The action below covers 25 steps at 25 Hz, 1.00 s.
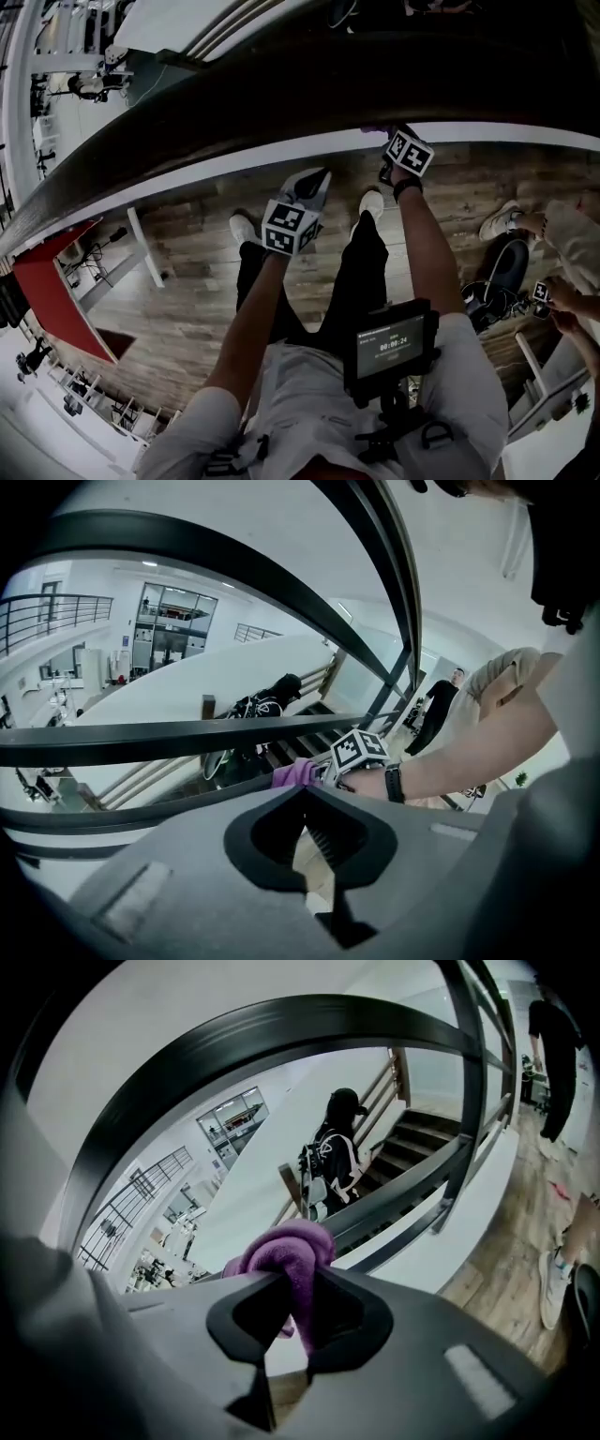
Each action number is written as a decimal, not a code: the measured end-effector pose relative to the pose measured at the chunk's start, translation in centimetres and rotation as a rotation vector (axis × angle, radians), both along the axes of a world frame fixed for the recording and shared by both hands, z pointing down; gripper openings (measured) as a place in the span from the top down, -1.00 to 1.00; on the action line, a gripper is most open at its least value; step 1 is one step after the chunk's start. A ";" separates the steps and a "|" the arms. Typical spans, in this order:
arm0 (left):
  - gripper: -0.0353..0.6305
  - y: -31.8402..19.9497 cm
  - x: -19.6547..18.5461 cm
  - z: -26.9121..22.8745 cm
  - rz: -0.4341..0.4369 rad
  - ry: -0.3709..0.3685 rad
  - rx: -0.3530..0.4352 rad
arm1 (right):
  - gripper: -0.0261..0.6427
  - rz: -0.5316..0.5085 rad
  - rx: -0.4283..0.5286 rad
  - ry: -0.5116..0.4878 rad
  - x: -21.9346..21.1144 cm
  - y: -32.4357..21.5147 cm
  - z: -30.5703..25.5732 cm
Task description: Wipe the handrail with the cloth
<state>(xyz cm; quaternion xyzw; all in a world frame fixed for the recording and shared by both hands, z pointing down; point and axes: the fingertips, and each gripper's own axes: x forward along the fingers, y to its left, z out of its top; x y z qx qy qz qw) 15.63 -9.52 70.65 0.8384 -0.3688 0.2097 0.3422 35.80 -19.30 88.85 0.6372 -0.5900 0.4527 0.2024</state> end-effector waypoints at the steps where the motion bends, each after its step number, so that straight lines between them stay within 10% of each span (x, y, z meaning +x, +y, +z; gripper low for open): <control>1: 0.90 -0.2 1.9 0.3 0.010 0.007 -0.005 | 0.78 0.021 0.003 0.010 2.8 -0.3 0.1; 10: 0.90 -0.6 20.4 1.7 0.156 0.063 -0.015 | 0.78 0.215 0.021 0.118 27.9 -0.8 -1.3; 25: 0.90 -0.8 19.7 -10.5 0.262 0.156 0.089 | 0.78 0.261 0.139 0.178 25.2 3.6 -19.0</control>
